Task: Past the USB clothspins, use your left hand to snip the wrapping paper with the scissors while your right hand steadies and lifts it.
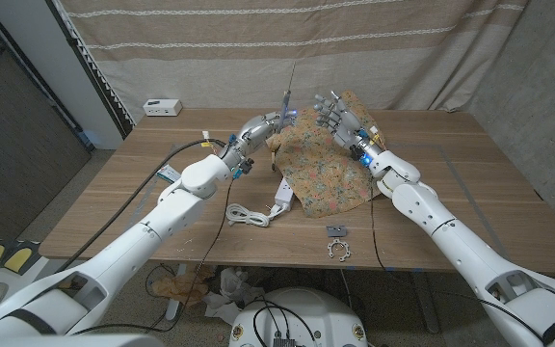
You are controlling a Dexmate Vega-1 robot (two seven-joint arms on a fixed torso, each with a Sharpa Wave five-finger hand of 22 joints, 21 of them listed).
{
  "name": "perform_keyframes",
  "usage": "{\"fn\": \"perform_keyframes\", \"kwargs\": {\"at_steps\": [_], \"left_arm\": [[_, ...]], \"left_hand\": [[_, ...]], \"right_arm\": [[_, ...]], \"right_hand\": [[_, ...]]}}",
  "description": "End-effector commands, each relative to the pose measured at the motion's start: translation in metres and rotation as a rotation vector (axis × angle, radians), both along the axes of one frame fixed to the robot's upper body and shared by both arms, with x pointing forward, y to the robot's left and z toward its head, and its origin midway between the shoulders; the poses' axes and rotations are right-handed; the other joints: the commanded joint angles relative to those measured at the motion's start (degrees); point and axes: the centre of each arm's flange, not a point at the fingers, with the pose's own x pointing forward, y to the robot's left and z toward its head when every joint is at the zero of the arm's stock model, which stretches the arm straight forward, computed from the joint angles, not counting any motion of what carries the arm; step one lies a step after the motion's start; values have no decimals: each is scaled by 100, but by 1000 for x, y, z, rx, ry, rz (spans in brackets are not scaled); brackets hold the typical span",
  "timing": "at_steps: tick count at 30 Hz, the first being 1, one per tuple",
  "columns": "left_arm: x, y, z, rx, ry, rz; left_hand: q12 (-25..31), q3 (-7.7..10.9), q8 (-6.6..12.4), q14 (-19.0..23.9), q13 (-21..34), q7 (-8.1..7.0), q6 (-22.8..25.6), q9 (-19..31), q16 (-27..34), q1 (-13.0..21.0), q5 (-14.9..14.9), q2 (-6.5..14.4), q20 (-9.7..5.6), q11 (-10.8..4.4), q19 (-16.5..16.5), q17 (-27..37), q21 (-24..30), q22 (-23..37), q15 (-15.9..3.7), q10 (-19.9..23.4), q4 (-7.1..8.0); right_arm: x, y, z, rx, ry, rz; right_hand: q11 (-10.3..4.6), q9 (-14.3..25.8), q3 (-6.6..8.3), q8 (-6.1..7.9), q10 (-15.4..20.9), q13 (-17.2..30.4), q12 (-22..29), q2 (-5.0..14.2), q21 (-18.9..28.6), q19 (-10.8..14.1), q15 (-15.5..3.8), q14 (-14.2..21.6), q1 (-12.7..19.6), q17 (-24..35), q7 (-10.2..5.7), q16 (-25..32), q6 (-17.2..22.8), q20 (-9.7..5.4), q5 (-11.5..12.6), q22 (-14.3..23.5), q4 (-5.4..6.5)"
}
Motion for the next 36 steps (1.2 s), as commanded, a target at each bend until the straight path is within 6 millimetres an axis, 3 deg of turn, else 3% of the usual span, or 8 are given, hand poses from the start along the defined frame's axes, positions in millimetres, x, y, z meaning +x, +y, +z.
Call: {"fn": "perform_keyframes", "kwargs": {"at_steps": [1,11,13,16,18,21,36], "left_arm": [[5,-1,3,-112,75,-207],[9,-3,7,-96,95,-271],[11,-3,8,-84,98,-281],[11,-4,9,-74,95,-278],[12,-4,10,-65,88,-283],[13,-5,10,-74,90,-293],[18,-7,2,-136,120,-370]], "left_hand": [[53,-4,39,123,35,-13,185,-134,39,10,57,-113,-233,-251,59,6,27,15,-783,430,-94],[49,58,10,275,26,-58,645,-555,26,152,126,-216,-177,-241,109,-11,26,16,-832,665,-301],[-11,78,-18,354,-45,-157,983,-846,3,232,135,-348,-139,-235,151,-27,26,14,-884,736,-412],[-162,132,-154,377,-218,-180,1417,-1351,-44,467,153,-631,-106,-233,179,-37,8,12,-894,649,-527],[-198,193,-331,415,-351,-145,1816,-1857,-36,670,173,-823,-104,-235,193,-14,-5,13,-943,531,-500],[-207,217,-459,405,-378,-101,2107,-2225,-38,797,183,-968,-69,-234,186,4,-15,15,-950,309,-491],[-148,249,-699,325,-392,-111,2351,-2753,-50,1131,168,-1273,-61,-239,187,-5,-24,13,-936,198,-545]], "right_arm": [[4,-6,0,-2,21,-20],[5,-12,3,-9,15,-34],[5,-12,1,-4,27,-28],[6,-12,-1,-2,34,-27],[6,-12,-1,-2,33,-29],[6,-14,1,-1,28,-38],[5,-17,4,-7,30,-56]], "right_hand": [[-24,21,0,19,-31,51,49,64,-8,15,-939,38,-6,5,-21,24,9,-413,22,-4,-12],[-64,26,46,43,-4,130,155,111,0,57,-952,66,113,-35,-46,53,82,-447,34,-68,-105],[-63,24,52,45,-8,144,170,115,0,59,-952,68,137,-42,-42,57,96,-449,36,-79,-123],[-68,20,57,45,17,159,200,118,2,66,-950,68,156,-49,-38,63,109,-459,36,-92,-140],[-81,18,62,43,28,168,218,126,3,67,-949,69,168,-56,-44,68,112,-461,36,-102,-152],[-85,16,64,44,31,169,227,131,3,62,-948,68,175,-61,-44,72,121,-461,35,-111,-160],[-85,7,80,43,45,131,252,163,8,62,-947,61,218,-91,-57,96,158,-463,30,-163,-208]]}}
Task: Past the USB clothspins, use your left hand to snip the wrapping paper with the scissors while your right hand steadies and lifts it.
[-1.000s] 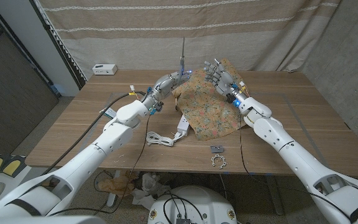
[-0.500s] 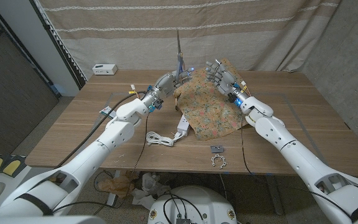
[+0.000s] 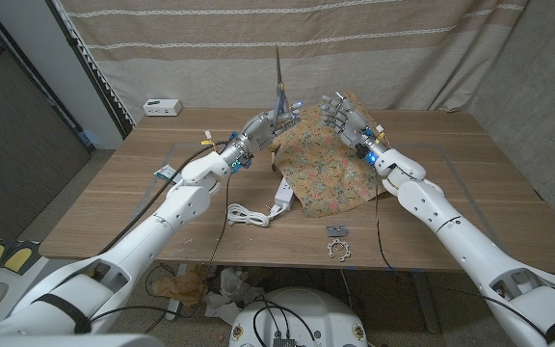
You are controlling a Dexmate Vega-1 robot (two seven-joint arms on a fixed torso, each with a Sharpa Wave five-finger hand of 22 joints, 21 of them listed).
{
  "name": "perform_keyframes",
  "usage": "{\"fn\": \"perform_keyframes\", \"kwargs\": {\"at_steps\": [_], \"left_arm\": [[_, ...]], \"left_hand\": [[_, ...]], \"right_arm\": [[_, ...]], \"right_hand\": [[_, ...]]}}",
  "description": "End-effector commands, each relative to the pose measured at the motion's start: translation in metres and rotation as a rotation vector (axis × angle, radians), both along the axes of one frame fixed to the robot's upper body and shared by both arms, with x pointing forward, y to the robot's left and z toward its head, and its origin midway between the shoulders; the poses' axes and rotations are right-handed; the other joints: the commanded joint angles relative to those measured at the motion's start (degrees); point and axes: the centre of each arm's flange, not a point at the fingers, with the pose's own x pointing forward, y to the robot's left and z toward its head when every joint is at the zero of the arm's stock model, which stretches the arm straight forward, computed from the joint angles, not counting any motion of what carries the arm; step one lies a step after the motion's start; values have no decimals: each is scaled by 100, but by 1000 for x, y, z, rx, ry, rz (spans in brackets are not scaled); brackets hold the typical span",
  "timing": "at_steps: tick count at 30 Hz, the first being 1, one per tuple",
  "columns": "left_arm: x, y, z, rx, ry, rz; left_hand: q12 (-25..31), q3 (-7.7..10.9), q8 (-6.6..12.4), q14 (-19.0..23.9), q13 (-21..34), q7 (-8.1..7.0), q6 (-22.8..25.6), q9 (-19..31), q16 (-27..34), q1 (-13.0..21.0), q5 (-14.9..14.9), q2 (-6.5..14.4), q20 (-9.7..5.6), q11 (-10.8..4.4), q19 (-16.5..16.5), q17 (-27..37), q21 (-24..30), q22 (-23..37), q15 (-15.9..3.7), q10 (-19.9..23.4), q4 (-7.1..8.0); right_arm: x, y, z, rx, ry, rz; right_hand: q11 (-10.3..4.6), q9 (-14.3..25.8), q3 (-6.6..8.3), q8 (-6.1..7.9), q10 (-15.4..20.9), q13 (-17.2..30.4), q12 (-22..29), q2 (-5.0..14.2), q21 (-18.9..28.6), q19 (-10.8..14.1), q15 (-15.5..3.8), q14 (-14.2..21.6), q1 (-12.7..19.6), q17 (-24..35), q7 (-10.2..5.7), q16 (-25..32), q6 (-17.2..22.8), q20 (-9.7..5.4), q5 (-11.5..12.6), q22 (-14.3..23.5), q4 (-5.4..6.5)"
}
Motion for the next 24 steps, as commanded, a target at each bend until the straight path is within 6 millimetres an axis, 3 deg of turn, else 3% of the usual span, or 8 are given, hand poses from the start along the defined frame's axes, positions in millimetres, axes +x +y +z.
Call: {"fn": "perform_keyframes", "kwargs": {"at_steps": [1,7,24], "left_arm": [[3,-2,-5,-38,25,-60],[7,-9,-10,-74,63,-157],[10,-17,-17,-193,153,-368]], "left_hand": [[63,14,-64,3,-4,-418,434,-111,-4,107,4,-119,-67,1,51,11,-22,12,-929,-11,-41],[162,7,-166,107,11,-440,524,-347,44,249,25,-264,-67,1,109,31,-3,18,-929,200,8],[199,-94,-303,152,16,-562,437,-554,59,140,19,-230,-82,9,119,73,-3,30,-903,372,191]], "right_arm": [[-1,-1,1,-8,3,-10],[0,-1,2,-15,10,-14],[4,0,2,-18,23,-12]], "right_hand": [[-25,9,0,24,15,-14,42,8,10,38,-946,61,58,6,2,36,62,-493,25,-6,-35],[-35,5,3,21,16,-21,57,23,11,32,-946,64,65,-7,9,50,74,-497,20,-29,-49],[-40,7,32,14,-9,-54,81,79,24,34,-953,46,124,-44,7,79,83,-502,14,-89,-106]]}}
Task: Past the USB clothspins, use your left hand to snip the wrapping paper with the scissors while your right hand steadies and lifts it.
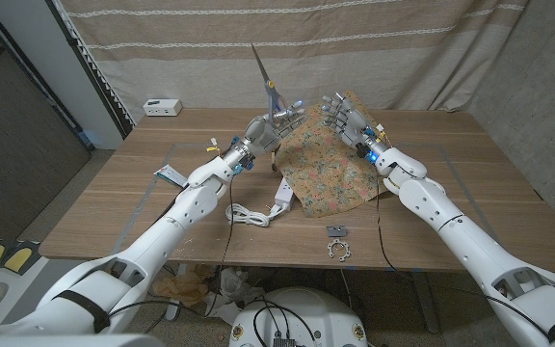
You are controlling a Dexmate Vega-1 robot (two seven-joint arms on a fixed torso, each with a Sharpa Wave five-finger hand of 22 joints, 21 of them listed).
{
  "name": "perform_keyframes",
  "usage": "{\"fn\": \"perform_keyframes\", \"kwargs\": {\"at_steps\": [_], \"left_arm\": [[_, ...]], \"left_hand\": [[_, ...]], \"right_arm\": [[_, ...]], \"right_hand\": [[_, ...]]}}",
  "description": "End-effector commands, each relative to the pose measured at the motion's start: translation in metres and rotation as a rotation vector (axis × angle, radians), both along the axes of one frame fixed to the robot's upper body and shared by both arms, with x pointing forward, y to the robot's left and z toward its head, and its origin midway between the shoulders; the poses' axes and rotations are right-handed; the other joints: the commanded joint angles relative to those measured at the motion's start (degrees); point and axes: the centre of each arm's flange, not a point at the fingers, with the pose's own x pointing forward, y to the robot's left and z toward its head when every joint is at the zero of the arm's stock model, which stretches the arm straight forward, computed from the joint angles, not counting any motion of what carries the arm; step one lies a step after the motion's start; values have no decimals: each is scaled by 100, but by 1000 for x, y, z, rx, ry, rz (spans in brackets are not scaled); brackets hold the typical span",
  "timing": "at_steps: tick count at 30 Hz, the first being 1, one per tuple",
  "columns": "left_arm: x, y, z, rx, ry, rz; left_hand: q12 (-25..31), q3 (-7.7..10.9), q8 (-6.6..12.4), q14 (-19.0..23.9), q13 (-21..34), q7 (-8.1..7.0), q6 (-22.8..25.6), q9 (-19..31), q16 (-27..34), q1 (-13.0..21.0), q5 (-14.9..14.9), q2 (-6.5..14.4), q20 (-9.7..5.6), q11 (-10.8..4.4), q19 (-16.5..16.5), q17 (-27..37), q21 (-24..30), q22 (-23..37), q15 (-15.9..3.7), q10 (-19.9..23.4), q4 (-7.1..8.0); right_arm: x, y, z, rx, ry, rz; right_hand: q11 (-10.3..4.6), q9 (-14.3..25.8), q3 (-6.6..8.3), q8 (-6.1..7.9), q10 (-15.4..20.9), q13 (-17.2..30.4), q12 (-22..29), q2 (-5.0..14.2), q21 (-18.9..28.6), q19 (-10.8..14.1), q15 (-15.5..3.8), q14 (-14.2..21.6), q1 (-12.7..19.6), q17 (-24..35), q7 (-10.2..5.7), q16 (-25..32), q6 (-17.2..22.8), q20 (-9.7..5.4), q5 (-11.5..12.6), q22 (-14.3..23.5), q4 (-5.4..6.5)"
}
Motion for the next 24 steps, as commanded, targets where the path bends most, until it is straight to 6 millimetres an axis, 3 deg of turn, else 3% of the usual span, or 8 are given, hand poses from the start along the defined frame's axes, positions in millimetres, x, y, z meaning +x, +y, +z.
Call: {"fn": "perform_keyframes", "kwargs": {"at_steps": [1,8,19,24], "left_arm": [[1,-6,-5,-72,52,-142],[5,-11,-6,-89,59,-223],[4,-7,-8,-53,36,-140],[5,-6,-10,-62,33,-142]], "left_hand": [[17,-5,11,-62,15,-311,291,31,-37,-87,18,-7,-115,10,25,30,-4,17,-908,-8,55],[-31,-47,117,-184,1,-323,419,104,-80,-120,-25,-19,-188,9,-17,27,-19,17,-912,-87,59],[-59,-140,192,-237,-17,-287,508,127,-81,-120,-66,-161,-107,4,-45,12,-27,13,-857,-127,-10],[-49,-138,127,-226,-19,-387,505,10,-72,-14,-37,-199,-92,1,-39,6,-24,11,-866,-96,-73]], "right_arm": [[4,1,-1,0,15,5],[5,1,-2,1,18,8],[5,2,-3,0,20,12],[5,3,-2,0,20,17]], "right_hand": [[-4,22,1,15,11,-6,37,79,24,32,-953,46,53,-12,10,38,26,-502,14,-14,-34],[-25,24,11,11,4,-40,36,97,29,26,-953,32,81,-28,0,50,24,-505,11,-39,-61],[-45,23,36,10,-2,-84,40,125,41,35,-961,23,149,-51,-12,66,36,-526,14,-74,-113],[-43,20,64,11,7,-103,47,160,51,49,-969,23,209,-64,-32,70,50,-531,20,-89,-146]]}}
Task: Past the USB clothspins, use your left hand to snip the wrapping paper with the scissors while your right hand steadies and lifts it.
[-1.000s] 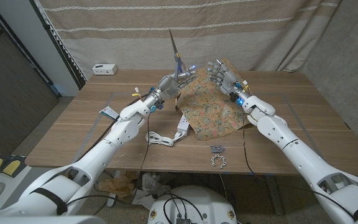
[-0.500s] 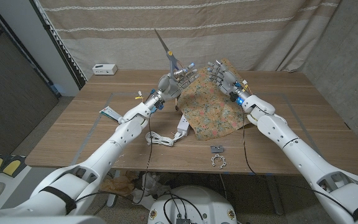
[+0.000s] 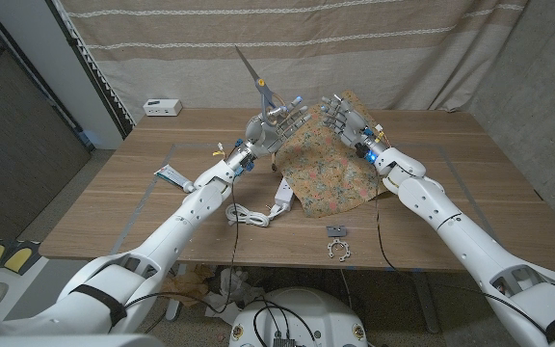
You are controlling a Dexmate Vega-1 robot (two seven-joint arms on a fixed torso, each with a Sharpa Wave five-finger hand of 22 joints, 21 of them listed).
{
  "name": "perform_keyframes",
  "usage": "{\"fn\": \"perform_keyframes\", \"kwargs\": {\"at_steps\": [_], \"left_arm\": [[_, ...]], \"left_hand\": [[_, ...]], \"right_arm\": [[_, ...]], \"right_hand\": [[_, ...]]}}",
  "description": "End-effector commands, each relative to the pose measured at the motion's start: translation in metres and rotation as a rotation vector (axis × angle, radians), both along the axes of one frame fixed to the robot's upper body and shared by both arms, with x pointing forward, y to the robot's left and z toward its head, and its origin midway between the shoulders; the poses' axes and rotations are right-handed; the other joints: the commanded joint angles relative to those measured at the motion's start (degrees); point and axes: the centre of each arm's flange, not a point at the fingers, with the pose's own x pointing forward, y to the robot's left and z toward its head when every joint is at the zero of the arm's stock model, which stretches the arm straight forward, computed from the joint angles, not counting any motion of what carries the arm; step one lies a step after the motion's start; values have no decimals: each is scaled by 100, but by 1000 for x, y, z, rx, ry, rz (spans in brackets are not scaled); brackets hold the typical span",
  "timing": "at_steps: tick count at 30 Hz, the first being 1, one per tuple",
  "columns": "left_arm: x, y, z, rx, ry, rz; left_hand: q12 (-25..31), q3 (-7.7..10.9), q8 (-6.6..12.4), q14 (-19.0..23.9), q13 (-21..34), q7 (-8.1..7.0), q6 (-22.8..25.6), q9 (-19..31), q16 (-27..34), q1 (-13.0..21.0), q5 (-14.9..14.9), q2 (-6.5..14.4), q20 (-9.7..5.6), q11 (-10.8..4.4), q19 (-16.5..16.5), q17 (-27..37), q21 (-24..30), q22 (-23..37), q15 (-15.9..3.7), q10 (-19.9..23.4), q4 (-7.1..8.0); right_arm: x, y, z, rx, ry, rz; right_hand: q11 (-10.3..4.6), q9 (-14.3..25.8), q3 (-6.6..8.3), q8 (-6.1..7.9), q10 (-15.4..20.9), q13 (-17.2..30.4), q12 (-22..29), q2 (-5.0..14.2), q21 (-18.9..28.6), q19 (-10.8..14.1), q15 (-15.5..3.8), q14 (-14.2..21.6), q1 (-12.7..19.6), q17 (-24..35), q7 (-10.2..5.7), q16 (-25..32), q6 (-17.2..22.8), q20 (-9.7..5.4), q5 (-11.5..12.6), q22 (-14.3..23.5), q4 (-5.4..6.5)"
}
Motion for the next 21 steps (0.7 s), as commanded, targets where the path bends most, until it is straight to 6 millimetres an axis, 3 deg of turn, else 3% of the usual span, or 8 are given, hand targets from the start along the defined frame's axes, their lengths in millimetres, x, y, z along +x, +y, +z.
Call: {"fn": "perform_keyframes", "kwargs": {"at_steps": [1,3,14,21], "left_arm": [[0,2,-4,-5,-10,10],[0,2,-4,-4,-15,12],[-1,1,-2,-3,-32,2],[-1,0,-1,-3,-46,-7]], "left_hand": [[-9,-4,126,9,9,-304,269,-81,8,98,2,-42,-68,0,-9,8,-21,12,-863,13,-34],[-8,-1,-39,18,6,-375,44,-200,17,181,21,-41,-61,2,-4,11,-18,13,-858,16,-51],[-22,-83,-252,22,1,-491,-284,-327,24,226,38,-64,-53,5,13,14,-12,14,-854,-26,-32],[-20,-175,-374,24,-1,-486,-425,-411,25,203,52,-92,-54,5,17,12,-13,14,-851,-35,-6]], "right_arm": [[1,3,0,-1,2,9],[1,3,0,-4,0,8],[0,4,0,0,0,6],[0,4,1,-3,-1,8]], "right_hand": [[-57,7,4,10,2,-3,46,30,52,48,-970,21,91,2,-31,30,51,-526,21,-14,-48],[-62,8,16,13,7,-11,51,41,56,50,-972,21,121,-4,-44,32,62,-532,24,-21,-66],[-98,8,61,23,24,-43,76,83,76,71,-975,36,249,-34,-63,51,106,-566,33,-57,-147],[-121,5,93,30,68,-57,115,115,93,86,-979,49,345,-56,-89,67,147,-585,38,-85,-207]]}}
